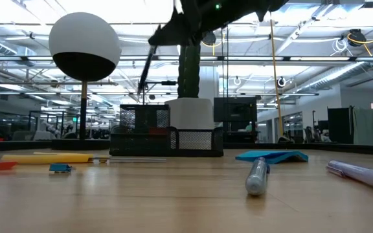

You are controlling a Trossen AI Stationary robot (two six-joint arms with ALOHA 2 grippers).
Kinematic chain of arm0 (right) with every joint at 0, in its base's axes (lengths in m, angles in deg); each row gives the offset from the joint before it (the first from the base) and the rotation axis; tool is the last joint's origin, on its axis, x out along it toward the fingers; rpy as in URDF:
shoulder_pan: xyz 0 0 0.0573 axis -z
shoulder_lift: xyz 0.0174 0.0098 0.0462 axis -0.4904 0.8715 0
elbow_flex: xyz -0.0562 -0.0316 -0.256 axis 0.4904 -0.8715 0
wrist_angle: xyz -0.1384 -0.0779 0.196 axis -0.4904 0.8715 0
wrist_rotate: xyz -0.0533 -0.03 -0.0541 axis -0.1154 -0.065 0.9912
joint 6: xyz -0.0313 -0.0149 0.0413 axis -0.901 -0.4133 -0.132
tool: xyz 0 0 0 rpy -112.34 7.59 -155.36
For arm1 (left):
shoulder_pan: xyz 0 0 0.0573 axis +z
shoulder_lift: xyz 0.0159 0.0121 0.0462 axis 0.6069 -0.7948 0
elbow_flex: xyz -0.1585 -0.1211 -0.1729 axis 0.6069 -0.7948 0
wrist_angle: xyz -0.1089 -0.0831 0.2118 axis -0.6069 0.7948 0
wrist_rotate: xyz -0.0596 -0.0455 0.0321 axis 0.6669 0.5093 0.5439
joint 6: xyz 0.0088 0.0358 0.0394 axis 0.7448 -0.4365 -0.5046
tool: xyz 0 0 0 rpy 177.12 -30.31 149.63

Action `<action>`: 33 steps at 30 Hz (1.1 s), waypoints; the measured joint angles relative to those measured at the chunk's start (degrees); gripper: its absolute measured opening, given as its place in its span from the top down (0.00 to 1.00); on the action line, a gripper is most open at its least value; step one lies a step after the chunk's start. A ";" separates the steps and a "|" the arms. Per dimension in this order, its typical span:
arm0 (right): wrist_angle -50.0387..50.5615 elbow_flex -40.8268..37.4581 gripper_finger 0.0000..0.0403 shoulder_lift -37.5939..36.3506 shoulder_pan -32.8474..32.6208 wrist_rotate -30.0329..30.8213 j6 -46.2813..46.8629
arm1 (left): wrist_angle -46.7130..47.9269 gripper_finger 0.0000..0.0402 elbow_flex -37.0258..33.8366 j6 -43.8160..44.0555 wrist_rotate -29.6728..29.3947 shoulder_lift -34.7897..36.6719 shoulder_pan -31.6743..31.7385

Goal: Pick and place office supplies into organizer
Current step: Put the black pen into the desk organizer

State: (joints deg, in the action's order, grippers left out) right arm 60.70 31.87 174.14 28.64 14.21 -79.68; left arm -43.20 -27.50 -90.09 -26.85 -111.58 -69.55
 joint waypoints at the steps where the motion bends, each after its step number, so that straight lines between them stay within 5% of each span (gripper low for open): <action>1: 0.12 0.00 0.92 0.00 0.40 0.01 -0.17 | 0.45 0.44 -0.05 0.77 -0.32 -0.04 0.28; 10: 1.74 0.02 0.92 -0.02 3.40 -0.03 -1.93 | 5.93 0.44 -0.09 4.71 -0.05 0.13 0.12; 16: 2.32 0.02 0.92 -0.02 4.80 -0.12 -2.34 | 19.88 0.44 -0.13 15.50 11.50 4.69 1.82; 23: 4.09 0.02 0.92 0.11 6.26 -0.63 -0.95 | 40.25 0.44 -0.13 32.54 32.83 13.02 7.13; 33: 0.04 -3.56 0.92 0.24 9.65 -6.92 2.88 | 45.46 0.44 -0.13 35.26 36.55 15.19 9.45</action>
State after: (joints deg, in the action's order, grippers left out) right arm 60.75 28.31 174.38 38.29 7.30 -76.80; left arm 2.26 -27.62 -54.82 9.70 -96.39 -60.10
